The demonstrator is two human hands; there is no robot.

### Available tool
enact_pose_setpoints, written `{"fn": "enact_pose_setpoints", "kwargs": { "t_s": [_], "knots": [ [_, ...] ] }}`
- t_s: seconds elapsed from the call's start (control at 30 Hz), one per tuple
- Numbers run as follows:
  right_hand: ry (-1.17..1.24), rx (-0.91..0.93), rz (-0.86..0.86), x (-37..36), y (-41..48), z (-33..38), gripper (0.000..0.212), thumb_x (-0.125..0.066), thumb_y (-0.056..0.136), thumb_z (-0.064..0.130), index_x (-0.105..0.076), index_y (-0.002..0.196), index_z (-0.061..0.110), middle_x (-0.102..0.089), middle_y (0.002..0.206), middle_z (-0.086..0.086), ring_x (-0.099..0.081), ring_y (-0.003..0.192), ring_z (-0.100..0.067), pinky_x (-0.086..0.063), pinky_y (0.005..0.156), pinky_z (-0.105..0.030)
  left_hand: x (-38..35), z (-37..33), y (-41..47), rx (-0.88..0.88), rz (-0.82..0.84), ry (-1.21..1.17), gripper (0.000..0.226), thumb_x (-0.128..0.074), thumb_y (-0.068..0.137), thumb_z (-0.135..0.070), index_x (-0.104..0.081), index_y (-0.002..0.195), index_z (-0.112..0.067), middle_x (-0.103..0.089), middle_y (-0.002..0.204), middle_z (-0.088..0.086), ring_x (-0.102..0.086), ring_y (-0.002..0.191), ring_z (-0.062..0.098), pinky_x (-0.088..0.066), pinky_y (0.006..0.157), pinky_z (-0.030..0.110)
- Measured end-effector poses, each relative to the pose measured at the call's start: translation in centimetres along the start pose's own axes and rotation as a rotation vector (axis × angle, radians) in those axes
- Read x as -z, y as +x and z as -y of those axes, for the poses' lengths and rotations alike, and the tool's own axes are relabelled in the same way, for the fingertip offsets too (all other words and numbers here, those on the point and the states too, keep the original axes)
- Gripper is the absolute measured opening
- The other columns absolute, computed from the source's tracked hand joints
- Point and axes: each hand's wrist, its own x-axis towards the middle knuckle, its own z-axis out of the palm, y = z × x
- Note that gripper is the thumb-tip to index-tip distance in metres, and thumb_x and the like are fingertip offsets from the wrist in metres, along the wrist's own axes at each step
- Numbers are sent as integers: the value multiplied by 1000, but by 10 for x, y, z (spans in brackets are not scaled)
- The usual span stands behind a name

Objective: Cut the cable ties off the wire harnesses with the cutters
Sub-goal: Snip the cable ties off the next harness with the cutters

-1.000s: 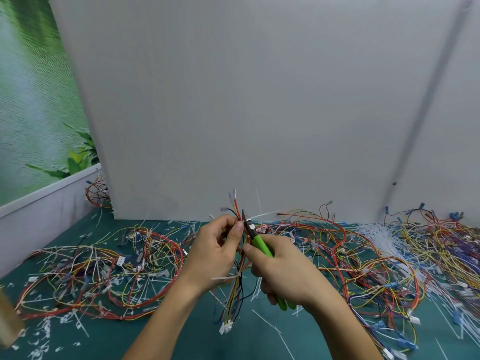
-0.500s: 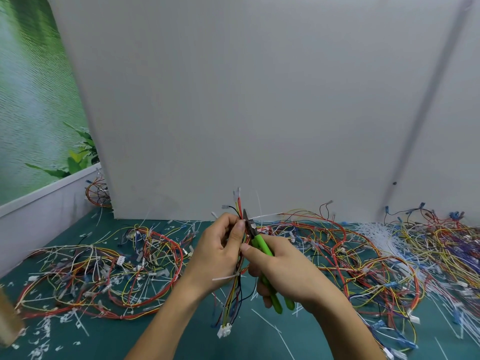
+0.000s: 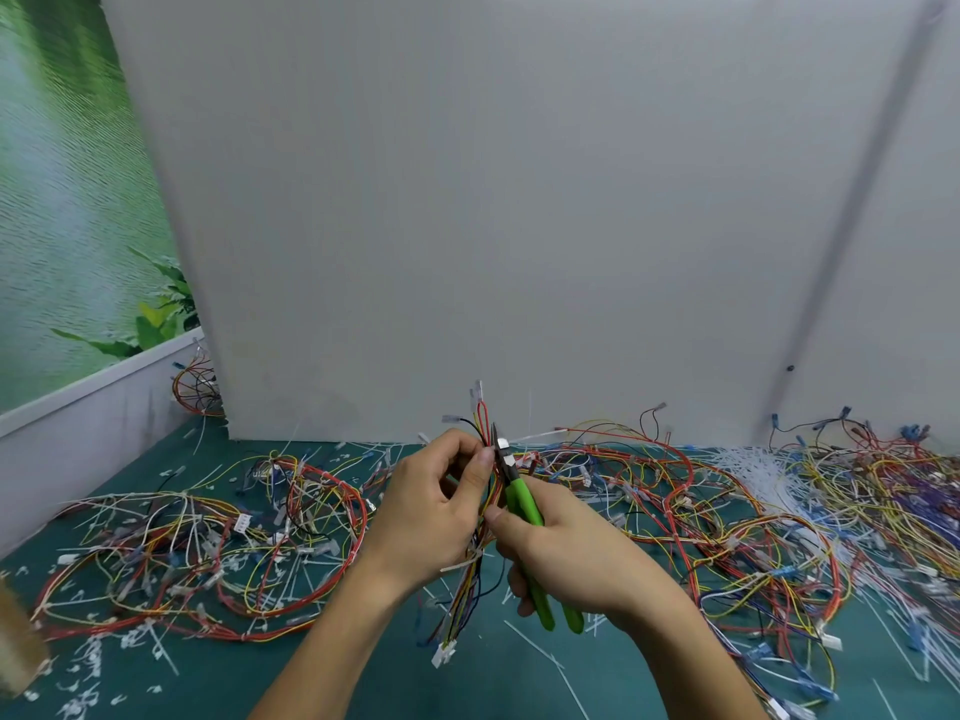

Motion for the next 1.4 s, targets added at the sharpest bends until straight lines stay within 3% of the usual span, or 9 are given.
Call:
{"fn": "enact_pose_setpoints", "kwargs": {
  "t_s": [0.1, 0.3, 0.47, 0.63, 0.8, 0.93, 1.2, 1.3, 1.4],
  "knots": [
    [-24, -14, 4, 1, -1, 0, 28, -55, 103, 33, -51, 106, 6, -54, 80, -9, -64, 63, -22, -64, 66, -50, 1, -1, 0, -12, -3, 43, 24, -50, 97, -51, -57, 83, -33, -55, 66, -9, -48, 58, 6, -45, 56, 35],
    [-164, 26, -49, 2, 0, -3, 18, -56, 103, 34, -55, 100, 16, -55, 73, -5, -57, 47, -16, -52, 45, -29, 1, -8, -1, -34, -15, 79, 23, -52, 98, -41, -54, 78, -30, -52, 64, -8, -46, 57, 8, -40, 53, 26],
    [-173, 19, -93, 7, 1, -5, 26, -57, 102, 39, -54, 97, 14, -50, 66, -2, -56, 47, -23, -53, 47, -40, 1, -13, -4, -31, -27, 59, 23, -54, 102, -34, -55, 79, -28, -55, 66, -13, -48, 58, 6, -38, 52, 16],
    [-14, 30, -80, 2, 2, -5, 28, -57, 103, 36, -52, 95, 10, -50, 67, -4, -53, 47, -24, -51, 50, -44, -1, -16, -4, -39, -80, 82, 22, -55, 102, -31, -58, 81, -25, -62, 71, -8, -57, 62, 10, -46, 54, 25],
    [103, 1, -51, 1, -1, -2, 28, -57, 102, 35, -52, 91, 9, -50, 64, 2, -50, 49, -24, -51, 50, -38, -3, -17, -5, -2, -85, 86, 23, -55, 102, -30, -62, 81, -27, -64, 71, -15, -60, 65, 6, -41, 54, 11],
    [102, -13, -40, -1, -2, 0, 29, -54, 104, 34, -51, 93, 7, -52, 73, -5, -55, 52, -23, -54, 51, -38, -4, -12, -5, 38, -63, 86, 24, -54, 103, -34, -64, 81, -29, -65, 70, -14, -60, 63, 5, -42, 54, 13],
    [83, -29, 9, -2, -4, 5, 26, -51, 106, 33, -48, 93, 10, -52, 79, -8, -63, 60, -25, -60, 70, -64, 2, -11, -1, 15, 16, 123, 25, -52, 103, -34, -59, 80, -28, -60, 68, -12, -54, 59, 9, -42, 53, 23],
    [39, -40, 2, -2, -3, 4, 28, -51, 105, 35, -49, 99, 8, -52, 80, -11, -63, 63, -26, -60, 71, -63, 5, -12, -1, 1, 44, 155, 24, -51, 103, -34, -59, 82, -26, -61, 71, -11, -54, 59, 10, -42, 52, 26],
    [-14, -44, -10, -3, -3, 3, 32, -52, 105, 38, -50, 103, 6, -54, 79, -12, -60, 60, -25, -63, 62, -52, 6, -11, -1, -14, 53, 189, 24, -51, 103, -33, -56, 80, -29, -61, 71, -15, -53, 57, 8, -37, 50, 18]
  ]
}}
